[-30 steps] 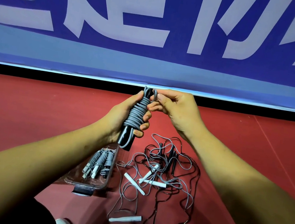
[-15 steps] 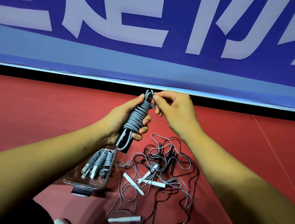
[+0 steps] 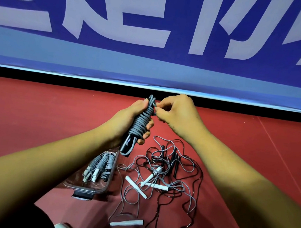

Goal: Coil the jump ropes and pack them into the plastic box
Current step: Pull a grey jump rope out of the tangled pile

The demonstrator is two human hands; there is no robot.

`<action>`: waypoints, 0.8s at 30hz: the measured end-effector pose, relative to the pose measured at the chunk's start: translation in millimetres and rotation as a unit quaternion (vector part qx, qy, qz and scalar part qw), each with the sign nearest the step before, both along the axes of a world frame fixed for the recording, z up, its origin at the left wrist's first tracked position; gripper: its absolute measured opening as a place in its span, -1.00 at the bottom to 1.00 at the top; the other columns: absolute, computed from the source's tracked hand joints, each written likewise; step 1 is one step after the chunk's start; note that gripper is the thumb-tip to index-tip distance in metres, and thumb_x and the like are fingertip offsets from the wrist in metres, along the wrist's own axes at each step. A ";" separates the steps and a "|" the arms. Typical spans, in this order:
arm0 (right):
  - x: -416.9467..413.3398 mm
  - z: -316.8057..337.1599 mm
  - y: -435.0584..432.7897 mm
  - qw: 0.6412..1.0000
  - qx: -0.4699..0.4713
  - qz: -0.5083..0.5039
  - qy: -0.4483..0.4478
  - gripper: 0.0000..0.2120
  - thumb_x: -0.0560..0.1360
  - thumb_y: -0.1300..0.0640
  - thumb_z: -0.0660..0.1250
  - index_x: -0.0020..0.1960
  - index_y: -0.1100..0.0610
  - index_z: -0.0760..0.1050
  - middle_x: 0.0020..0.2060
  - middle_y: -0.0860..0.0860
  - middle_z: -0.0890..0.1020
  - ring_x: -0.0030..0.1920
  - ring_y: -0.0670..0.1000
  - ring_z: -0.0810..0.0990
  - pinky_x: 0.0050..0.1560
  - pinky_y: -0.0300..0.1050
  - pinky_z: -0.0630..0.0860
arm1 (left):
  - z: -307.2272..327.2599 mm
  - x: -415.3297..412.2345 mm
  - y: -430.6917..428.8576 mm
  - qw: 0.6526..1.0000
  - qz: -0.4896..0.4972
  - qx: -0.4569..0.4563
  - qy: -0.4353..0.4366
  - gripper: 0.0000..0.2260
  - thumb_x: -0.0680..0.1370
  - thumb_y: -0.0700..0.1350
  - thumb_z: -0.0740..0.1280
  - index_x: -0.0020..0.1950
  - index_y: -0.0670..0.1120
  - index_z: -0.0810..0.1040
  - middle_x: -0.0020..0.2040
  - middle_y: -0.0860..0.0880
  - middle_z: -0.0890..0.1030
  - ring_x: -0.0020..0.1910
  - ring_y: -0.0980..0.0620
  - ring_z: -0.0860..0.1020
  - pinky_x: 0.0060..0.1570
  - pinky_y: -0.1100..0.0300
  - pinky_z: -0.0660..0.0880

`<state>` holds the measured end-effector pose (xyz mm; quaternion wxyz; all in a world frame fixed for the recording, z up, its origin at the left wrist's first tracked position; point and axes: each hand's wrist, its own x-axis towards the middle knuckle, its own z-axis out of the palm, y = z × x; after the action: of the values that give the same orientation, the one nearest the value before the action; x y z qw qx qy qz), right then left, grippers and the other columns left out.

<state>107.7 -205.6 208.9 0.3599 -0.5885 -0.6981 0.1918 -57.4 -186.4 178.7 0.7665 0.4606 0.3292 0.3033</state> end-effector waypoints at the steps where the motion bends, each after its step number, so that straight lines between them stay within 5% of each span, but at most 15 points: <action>1: 0.2 -0.3 0.0 1.000 -0.001 0.003 -0.025 -0.89 0.42 0.25 0.37 -0.24 0.25 0.63 -0.37 0.14 0.63 -0.27 0.16 0.59 -0.22 0.01 0.50 | 1.4 0.4 0.2 1.000 -0.003 0.013 0.012 -0.76 0.66 0.11 0.15 0.11 -0.05 0.38 -0.32 -0.16 0.42 -0.47 -0.04 0.41 -0.49 0.20 0.41; 11: -6.2 -2.8 -4.0 0.993 0.041 -0.003 -0.109 -0.87 0.44 0.21 0.35 -0.25 0.21 0.61 -0.36 0.08 0.59 -0.28 0.10 0.55 -0.21 -0.01 0.46 | 2.5 -5.8 3.9 0.995 -0.035 0.028 0.085 -0.82 0.64 0.09 0.19 0.01 0.00 0.33 -0.33 -0.14 0.41 -0.47 -0.05 0.39 -0.48 0.20 0.39; 14: -7.2 -5.2 -2.6 0.999 0.019 -0.031 0.001 -0.95 0.43 0.25 0.36 -0.13 0.17 0.60 -0.36 0.06 0.62 -0.31 0.07 0.61 -0.20 0.00 0.55 | 3.3 -6.6 3.8 0.997 -0.045 -0.005 0.062 -0.82 0.64 0.08 0.16 0.01 0.00 0.40 -0.33 -0.12 0.40 -0.47 -0.04 0.38 -0.46 0.21 0.37; 18: -6.3 -6.0 -3.4 0.992 -0.032 0.026 0.119 -0.59 0.48 0.35 0.36 0.30 0.13 0.52 -0.29 0.11 0.62 -0.35 0.00 0.61 -0.17 -0.10 0.59 | 6.0 -9.9 8.0 0.995 -0.072 -0.029 0.070 -0.72 0.62 0.10 0.15 -0.10 -0.01 0.54 -0.35 -0.10 0.39 -0.49 -0.04 0.36 -0.48 0.24 0.37; 24: -2.7 -9.9 -1.5 0.988 -0.056 0.043 0.138 -0.79 0.45 0.45 0.35 -0.03 0.18 0.57 -0.29 0.15 0.62 -0.39 0.00 0.58 -0.29 -0.11 0.57 | 4.3 -16.7 8.2 0.987 -0.118 -0.064 0.093 -0.76 0.63 0.10 0.15 -0.03 -0.04 0.44 -0.36 -0.10 0.38 -0.53 -0.04 0.38 -0.53 0.26 0.37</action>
<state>105.0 -207.1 199.0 0.4106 -0.5447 -0.6551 0.3249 -74.1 -178.2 183.0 0.7909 0.4726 0.3605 0.1451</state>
